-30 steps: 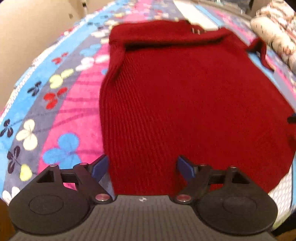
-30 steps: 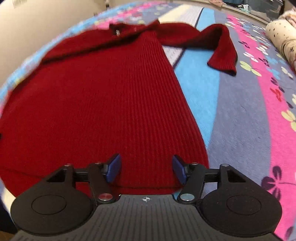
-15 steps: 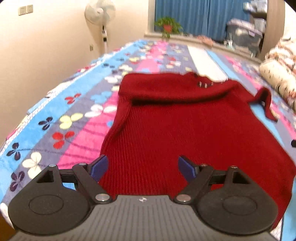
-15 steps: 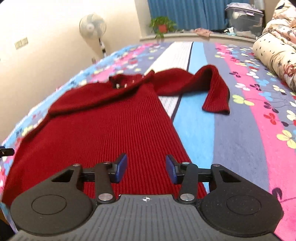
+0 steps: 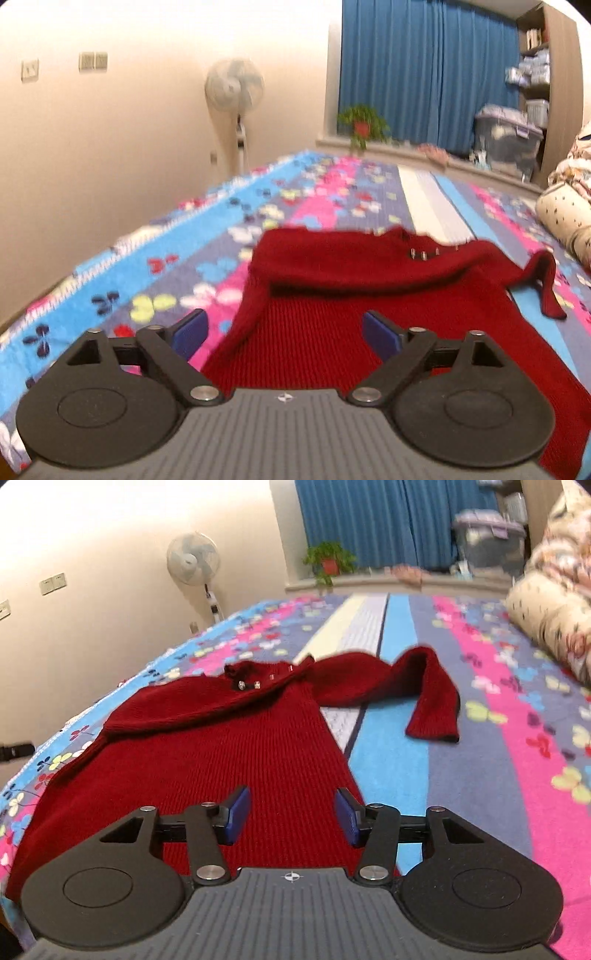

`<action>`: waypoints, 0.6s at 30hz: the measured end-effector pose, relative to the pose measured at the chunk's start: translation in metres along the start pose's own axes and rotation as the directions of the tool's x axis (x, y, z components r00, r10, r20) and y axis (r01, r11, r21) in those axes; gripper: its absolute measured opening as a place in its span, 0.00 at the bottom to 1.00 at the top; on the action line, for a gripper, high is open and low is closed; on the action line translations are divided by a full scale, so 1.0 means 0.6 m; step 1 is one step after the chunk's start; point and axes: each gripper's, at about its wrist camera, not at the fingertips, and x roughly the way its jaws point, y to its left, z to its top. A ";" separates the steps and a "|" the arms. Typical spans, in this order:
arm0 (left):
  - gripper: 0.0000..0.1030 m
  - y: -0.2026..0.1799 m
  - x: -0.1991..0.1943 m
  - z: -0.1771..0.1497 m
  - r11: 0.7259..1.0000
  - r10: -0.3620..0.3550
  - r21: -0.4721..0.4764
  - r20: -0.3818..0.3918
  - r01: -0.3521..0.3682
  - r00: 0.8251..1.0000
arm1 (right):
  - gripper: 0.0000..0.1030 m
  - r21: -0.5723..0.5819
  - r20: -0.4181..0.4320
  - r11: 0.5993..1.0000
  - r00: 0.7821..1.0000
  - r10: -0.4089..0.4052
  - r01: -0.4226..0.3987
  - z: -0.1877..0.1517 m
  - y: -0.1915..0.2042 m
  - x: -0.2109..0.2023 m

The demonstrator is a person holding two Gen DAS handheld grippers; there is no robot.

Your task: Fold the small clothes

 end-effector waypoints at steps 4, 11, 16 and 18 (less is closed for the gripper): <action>0.92 -0.017 -0.009 0.003 0.999 0.036 0.032 0.099 -0.039 0.994 | 0.53 -0.024 -0.020 0.999 1.000 -0.023 0.022 0.003 0.001 0.003; 0.92 -0.009 0.007 0.023 0.994 0.013 -0.104 -0.026 -0.016 1.000 | 0.48 0.022 0.007 0.999 1.000 0.025 -0.025 0.015 -0.006 -0.004; 0.92 -0.033 -0.002 0.030 1.000 0.003 -0.017 0.094 -0.002 0.996 | 0.38 0.040 0.088 0.998 0.995 0.054 -0.058 0.025 -0.009 -0.021; 0.92 -0.047 0.006 0.036 0.999 -0.032 0.021 0.111 0.030 0.993 | 0.38 0.056 0.105 0.997 0.993 0.047 -0.053 0.030 -0.013 -0.023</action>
